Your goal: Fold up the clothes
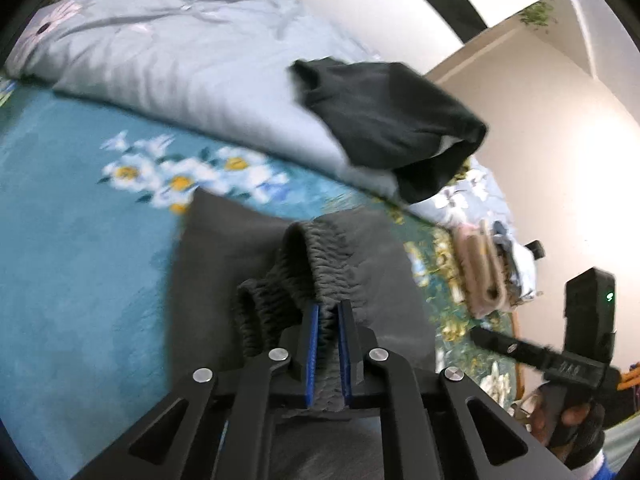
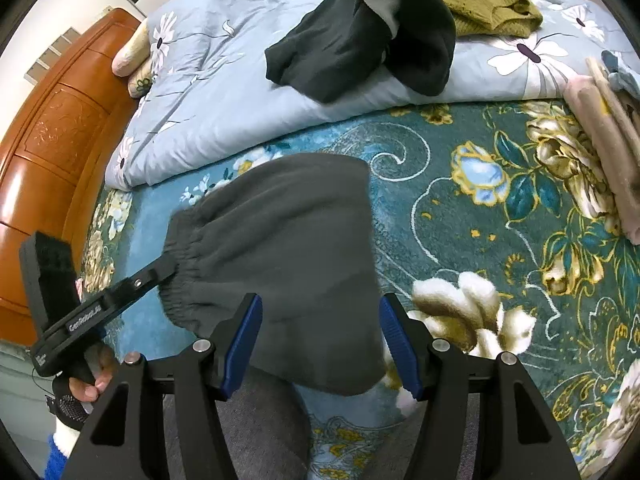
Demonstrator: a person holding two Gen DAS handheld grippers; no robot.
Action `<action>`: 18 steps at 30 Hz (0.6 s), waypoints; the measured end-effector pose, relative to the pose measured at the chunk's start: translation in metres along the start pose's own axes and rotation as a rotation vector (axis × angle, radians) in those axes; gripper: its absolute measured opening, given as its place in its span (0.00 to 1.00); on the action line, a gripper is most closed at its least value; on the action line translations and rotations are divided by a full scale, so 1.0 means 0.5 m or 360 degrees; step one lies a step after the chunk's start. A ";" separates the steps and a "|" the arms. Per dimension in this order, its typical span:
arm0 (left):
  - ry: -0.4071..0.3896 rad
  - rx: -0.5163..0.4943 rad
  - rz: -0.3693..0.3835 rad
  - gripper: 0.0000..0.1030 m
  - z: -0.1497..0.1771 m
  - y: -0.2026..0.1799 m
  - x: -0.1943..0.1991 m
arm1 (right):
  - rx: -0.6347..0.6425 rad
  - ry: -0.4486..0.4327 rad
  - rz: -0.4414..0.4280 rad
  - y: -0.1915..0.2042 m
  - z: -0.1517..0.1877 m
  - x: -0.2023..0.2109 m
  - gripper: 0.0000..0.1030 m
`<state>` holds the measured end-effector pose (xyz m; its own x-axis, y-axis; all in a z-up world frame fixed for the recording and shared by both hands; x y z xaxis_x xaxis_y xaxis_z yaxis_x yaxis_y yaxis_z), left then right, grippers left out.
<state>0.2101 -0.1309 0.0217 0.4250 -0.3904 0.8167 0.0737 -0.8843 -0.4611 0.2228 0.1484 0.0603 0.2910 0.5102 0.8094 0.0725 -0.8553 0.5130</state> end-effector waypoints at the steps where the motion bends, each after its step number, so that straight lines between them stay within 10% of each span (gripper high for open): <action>1: 0.0021 0.0016 -0.0022 0.10 0.006 0.013 -0.004 | -0.0004 0.0009 -0.0004 -0.001 0.001 -0.004 0.60; 7: 0.0112 0.0095 -0.0069 0.16 0.028 0.041 -0.027 | 0.0013 0.0083 -0.0022 0.008 0.008 -0.037 0.60; 12: 0.0188 0.0070 -0.0155 0.53 0.034 0.044 -0.040 | 0.0013 0.0134 -0.0025 0.010 0.015 -0.061 0.60; 18: 0.0340 0.0252 0.0047 0.67 0.041 0.082 -0.081 | 0.0011 0.0165 -0.0018 0.012 0.017 -0.075 0.60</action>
<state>0.2144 -0.1462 -0.0373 0.2301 -0.4754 0.8492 0.2115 -0.8273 -0.5204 0.2205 0.1234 0.0303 0.1901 0.5262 0.8289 0.0819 -0.8498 0.5207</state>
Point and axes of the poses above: each gripper's, at about its wrist camera, not at the fingertips, and x roughly against the way its jaws point, y to its left, z to its underside, the point moved 1 cm from there along -x, roughly the way its jaws point, and after that the axes turned 11 degrees about -z, right-handed, at the moved point
